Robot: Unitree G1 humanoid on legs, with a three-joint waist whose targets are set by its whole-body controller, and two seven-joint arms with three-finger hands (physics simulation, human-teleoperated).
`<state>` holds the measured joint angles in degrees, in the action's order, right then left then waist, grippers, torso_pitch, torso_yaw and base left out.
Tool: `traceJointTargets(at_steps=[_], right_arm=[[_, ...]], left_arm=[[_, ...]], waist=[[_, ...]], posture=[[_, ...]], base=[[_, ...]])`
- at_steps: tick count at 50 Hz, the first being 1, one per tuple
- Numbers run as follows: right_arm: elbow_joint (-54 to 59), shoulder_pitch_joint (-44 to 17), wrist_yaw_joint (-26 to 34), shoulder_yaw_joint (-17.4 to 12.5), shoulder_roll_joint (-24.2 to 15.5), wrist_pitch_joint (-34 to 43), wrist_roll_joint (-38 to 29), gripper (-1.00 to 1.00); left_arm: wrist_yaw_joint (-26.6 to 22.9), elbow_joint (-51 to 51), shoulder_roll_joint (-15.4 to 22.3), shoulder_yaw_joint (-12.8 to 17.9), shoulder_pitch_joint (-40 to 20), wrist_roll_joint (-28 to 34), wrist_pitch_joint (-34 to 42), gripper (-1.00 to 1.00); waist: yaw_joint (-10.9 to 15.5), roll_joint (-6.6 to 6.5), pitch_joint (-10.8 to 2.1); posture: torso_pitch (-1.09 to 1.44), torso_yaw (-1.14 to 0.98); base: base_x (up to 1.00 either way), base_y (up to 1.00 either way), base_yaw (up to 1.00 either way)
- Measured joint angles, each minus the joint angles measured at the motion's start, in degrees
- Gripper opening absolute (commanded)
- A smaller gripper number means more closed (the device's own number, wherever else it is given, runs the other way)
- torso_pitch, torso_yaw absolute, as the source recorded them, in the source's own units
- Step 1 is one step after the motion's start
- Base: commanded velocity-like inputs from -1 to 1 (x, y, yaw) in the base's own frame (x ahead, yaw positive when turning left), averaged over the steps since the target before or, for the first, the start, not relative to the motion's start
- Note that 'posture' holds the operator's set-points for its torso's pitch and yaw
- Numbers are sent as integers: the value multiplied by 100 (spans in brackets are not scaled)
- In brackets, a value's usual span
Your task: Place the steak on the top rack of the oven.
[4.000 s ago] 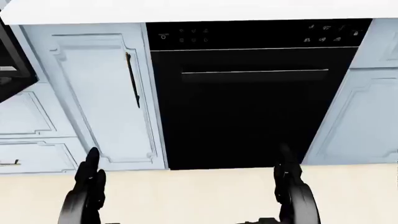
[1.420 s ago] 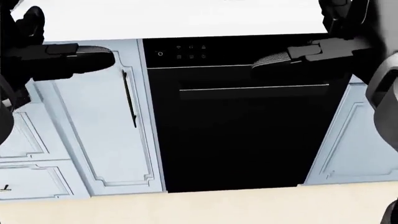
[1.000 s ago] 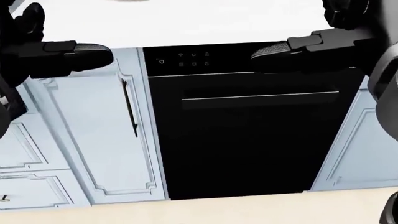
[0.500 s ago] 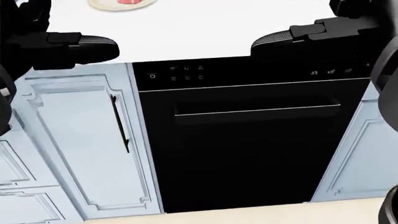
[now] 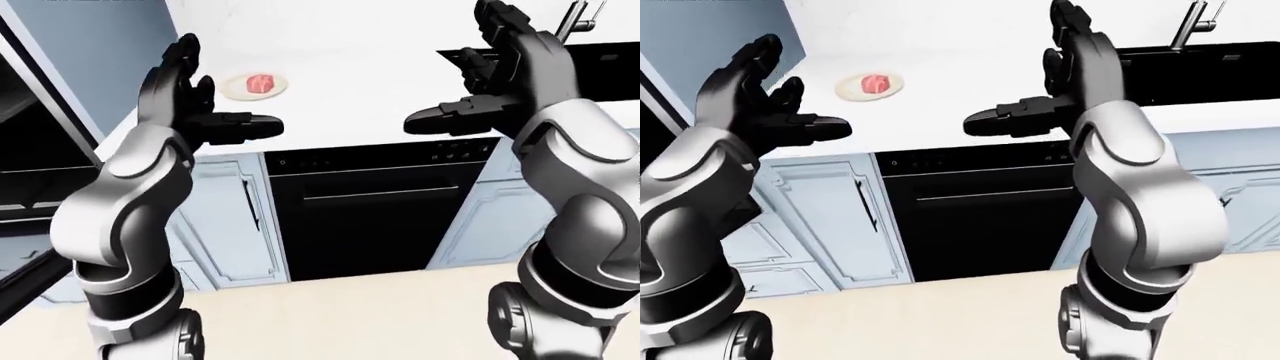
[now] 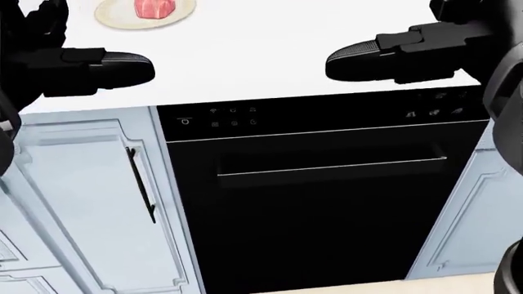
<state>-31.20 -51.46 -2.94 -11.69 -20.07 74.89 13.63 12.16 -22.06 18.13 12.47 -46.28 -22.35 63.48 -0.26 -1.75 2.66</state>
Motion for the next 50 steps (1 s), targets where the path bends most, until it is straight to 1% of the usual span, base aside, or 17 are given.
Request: traceJointTargets(at_steps=[2, 4, 6, 11, 14, 15, 17, 20, 23, 27, 29, 30, 34, 42, 45, 47, 50], right_arm=[[13, -15, 13, 19, 9, -23, -7, 100], [16, 43, 39, 84, 75, -29, 4, 100], [77, 69, 82, 148, 97, 2, 40, 100], [8, -10, 94, 45, 58, 31, 25, 100], [-64, -76, 87, 18, 37, 27, 14, 100], [-65, -89, 83, 1, 14, 20, 11, 100], [-50, 24, 60, -38, 31, 14, -24, 100], [75, 61, 42, -35, 38, 105, -58, 100], [58, -1, 47, -6, 45, 60, -56, 100], [-40, 42, 31, -14, 72, -7, -59, 100], [1, -3, 36, 15, 62, 3, -57, 100], [-5, 6, 44, 40, 101, 12, -50, 100], [33, 76, 101, 131, 125, 87, 21, 100], [-142, 7, 79, 36, 88, 66, -19, 100], [-154, 111, 62, -54, 50, 128, -48, 100], [-70, 110, 42, -74, 38, 201, -81, 100], [-15, 66, 40, -43, 40, 108, -100, 100]], left_arm=[[9, -12, 39, 29, -12, -6, -27, 100], [29, 19, 69, 93, 50, 1, -41, 100], [67, 95, 72, 120, 118, 29, -10, 100], [87, 52, 76, 42, 25, -1, 13, 100], [72, 46, 88, 36, -38, -19, -28, 100], [75, 42, 55, 30, -55, -20, -41, 100], [63, 56, -6, -49, 11, -55, -38, 100], [26, 134, -5, -114, 51, -110, 8, 100], [44, 103, 17, -56, 8, -90, -4, 100], [59, 1, -9, -57, 43, -64, -89, 100], [57, 18, -6, -61, 32, -63, -91, 100], [52, 37, 15, -38, 68, -61, -99, 100], [113, 108, 7, 49, 149, 1, -11, 100], [102, -13, 15, 7, 60, -50, -68, 100], [77, 17, -85, -102, 147, -74, -80, 100], [51, 84, -100, -159, 158, -111, -20, 100], [30, 47, -73, -119, 172, -107, -38, 100]], waist=[[-14, -230, -52], [56, -123, 11], [78, -142, -3], [67, 139, -33], [93, 424, -50], [65, 438, -69], [-6, 379, -2], [-14, 377, -29], [7, 251, -17], [-35, -18, -30], [-49, -284, -75], [-9, -198, -48], [51, -141, -23], [87, 462, -45], [-12, 388, 21], [-25, 419, -32], [-11, 301, -51]], posture=[[0, 0], [0, 0], [0, 0], [0, 0], [0, 0], [0, 0], [0, 0], [0, 0], [0, 0], [0, 0], [0, 0], [0, 0], [0, 0], [0, 0], [0, 0], [0, 0], [0, 0]], base=[[12, 2, 0], [12, 3, 0], [12, 5, 0], [12, 7, 0], [11, 10, 0], [12, 11, 0], [12, 11, 0], [12, 14, 0], [12, 17, 0], [13, 20, 0], [12, 20, 0], [12, 20, 0], [12, 20, 0], [12, 22, 0], [12, 22, 0], [11, 23, 0], [12, 23, 0]])
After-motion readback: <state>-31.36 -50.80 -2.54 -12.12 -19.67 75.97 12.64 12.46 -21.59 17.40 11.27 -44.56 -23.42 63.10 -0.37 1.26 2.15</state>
